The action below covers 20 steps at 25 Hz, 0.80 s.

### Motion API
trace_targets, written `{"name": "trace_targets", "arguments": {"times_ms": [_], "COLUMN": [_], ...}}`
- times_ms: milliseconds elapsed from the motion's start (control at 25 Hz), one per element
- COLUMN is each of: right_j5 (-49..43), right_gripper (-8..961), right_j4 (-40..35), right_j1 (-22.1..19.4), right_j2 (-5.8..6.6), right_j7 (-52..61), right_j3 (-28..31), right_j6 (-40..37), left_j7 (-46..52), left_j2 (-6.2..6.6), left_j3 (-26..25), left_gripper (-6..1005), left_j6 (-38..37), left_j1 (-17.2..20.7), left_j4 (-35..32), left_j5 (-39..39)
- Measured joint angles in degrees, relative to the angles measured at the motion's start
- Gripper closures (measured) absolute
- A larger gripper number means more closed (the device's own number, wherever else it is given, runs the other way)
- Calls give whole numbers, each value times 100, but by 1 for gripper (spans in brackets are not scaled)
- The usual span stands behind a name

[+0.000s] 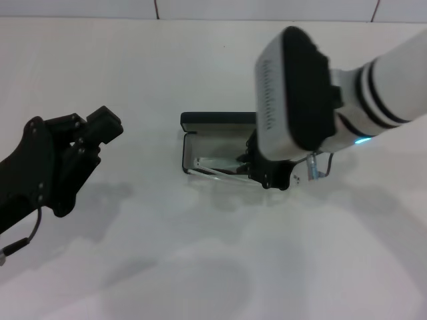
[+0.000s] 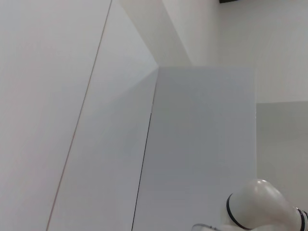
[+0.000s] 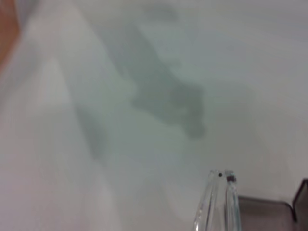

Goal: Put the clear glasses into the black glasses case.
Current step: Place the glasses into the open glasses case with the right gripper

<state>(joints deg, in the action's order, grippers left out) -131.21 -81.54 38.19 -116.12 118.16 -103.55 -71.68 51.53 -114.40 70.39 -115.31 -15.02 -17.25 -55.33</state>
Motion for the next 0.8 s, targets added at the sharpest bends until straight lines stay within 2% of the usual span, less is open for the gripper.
{"name": "trace_targets", "arguments": {"times_ms": [80,800], "right_j5": [-547,-1314], "right_gripper": [885,880], "right_j4": [89,587], "right_j1": [302,625], "right_j2": [-5,-7], "right_j7": [508,897], "right_j3": [-416,-1071], "right_j6": [197,1211], "left_j7": [-13,-82], "left_j2": [-23,-93], "left_j3": [0,2], "left_gripper": [941,941], "left_j6": [14,44], "left_j1": [-5,55], "left_j4": [12,56], "left_j5": [1,25]}}
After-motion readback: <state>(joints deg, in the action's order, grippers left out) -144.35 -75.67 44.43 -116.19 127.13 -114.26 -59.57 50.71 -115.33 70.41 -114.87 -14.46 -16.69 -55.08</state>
